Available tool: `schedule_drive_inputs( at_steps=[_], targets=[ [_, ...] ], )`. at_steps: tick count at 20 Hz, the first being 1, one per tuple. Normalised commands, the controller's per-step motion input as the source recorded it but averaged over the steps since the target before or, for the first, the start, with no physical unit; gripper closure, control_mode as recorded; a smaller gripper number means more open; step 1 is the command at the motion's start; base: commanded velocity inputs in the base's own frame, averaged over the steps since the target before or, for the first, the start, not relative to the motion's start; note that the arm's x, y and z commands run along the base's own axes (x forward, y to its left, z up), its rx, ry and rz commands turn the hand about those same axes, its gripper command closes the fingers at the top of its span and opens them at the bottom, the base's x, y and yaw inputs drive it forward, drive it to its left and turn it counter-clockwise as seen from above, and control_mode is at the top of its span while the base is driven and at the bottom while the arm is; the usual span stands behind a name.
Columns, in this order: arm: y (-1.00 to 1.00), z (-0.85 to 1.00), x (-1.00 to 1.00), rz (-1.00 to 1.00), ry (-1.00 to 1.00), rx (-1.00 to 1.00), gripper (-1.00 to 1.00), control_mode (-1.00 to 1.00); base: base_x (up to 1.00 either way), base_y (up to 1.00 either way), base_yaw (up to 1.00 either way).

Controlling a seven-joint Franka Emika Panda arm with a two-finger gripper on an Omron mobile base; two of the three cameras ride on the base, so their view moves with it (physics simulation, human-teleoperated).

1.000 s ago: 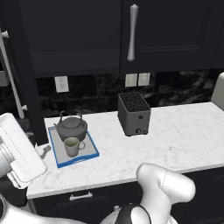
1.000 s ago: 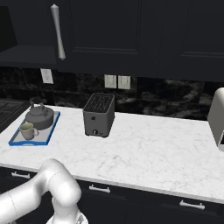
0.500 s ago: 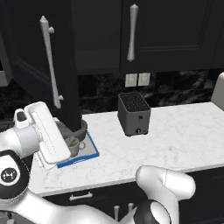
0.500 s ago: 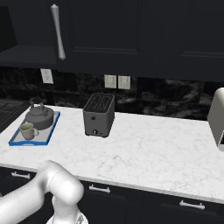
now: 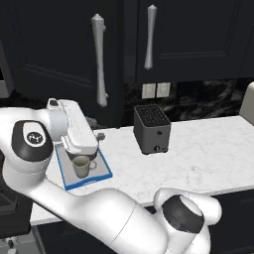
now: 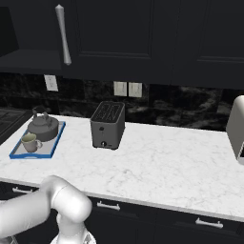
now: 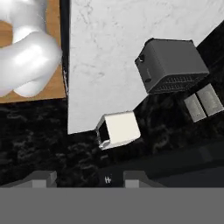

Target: Pick the kettle from the counter and place it on the tray. Then pick the mug from the cabinet and place it on the tray. Then close the cabinet doors.

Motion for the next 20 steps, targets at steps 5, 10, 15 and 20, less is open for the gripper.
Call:
schedule_drive_inputs(
  at_steps=[5,10,15,20],
  targets=[
    [-0.4,0.55,1.0,0.0,0.33,0.0,-1.0,-1.0,0.0,0.0,0.0],
    [-0.45,0.18,1.0,0.0,0.13,0.02,-1.0,-1.0,0.0,0.0,0.0],
    [-0.47,-0.11,1.0,0.03,-0.07,0.0,-1.0,-1.0,0.0,0.0,0.0],
    [-0.32,-0.01,1.0,0.06,-0.06,0.0,-1.0,-1.0,0.0,0.0,0.0]
  ],
)
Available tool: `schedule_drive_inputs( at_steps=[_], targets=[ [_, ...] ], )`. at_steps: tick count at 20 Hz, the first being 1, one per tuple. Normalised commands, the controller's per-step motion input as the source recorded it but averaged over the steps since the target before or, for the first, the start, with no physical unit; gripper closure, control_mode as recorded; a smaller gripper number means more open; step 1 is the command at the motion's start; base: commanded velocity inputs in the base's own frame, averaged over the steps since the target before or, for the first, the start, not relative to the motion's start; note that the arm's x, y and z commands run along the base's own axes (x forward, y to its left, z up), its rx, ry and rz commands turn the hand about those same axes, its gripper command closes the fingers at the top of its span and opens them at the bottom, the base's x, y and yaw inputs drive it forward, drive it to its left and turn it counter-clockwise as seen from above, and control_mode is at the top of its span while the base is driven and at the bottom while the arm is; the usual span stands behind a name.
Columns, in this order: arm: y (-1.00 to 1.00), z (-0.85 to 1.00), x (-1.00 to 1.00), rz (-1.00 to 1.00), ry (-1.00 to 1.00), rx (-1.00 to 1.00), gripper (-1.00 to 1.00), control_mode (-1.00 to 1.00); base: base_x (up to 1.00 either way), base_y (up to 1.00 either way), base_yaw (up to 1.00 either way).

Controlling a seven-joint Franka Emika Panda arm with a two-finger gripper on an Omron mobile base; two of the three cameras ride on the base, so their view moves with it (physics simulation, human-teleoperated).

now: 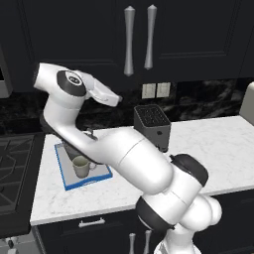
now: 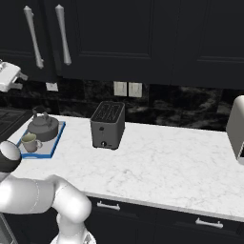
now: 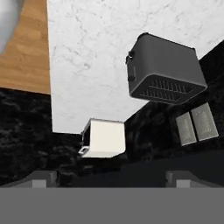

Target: Pick the kettle from the counter and place it on the tray. Then pick the mug from the cabinet and place it on the tray. Then close the cabinet doors.

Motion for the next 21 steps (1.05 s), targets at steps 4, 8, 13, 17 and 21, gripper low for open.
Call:
schedule_drive_inputs(
  at_steps=[4,8,13,17,21],
  targets=[
    [-0.08,0.02,1.0,0.04,0.0,0.01,-1.0,-1.0,0.0,0.0,0.0],
    [-0.02,0.03,1.0,0.03,0.0,0.0,-1.0,-1.0,0.0,0.0,0.0],
    [-0.01,0.0,1.0,0.04,-0.02,0.0,-1.0,-1.0,0.0,0.0,0.0],
    [-0.03,0.0,1.0,0.04,-0.06,0.0,-1.0,-1.0,0.0,0.0,0.0],
    [-0.29,-0.25,0.24,0.07,-0.45,0.0,-1.0,-1.0,0.0,0.0,0.0]
  ],
)
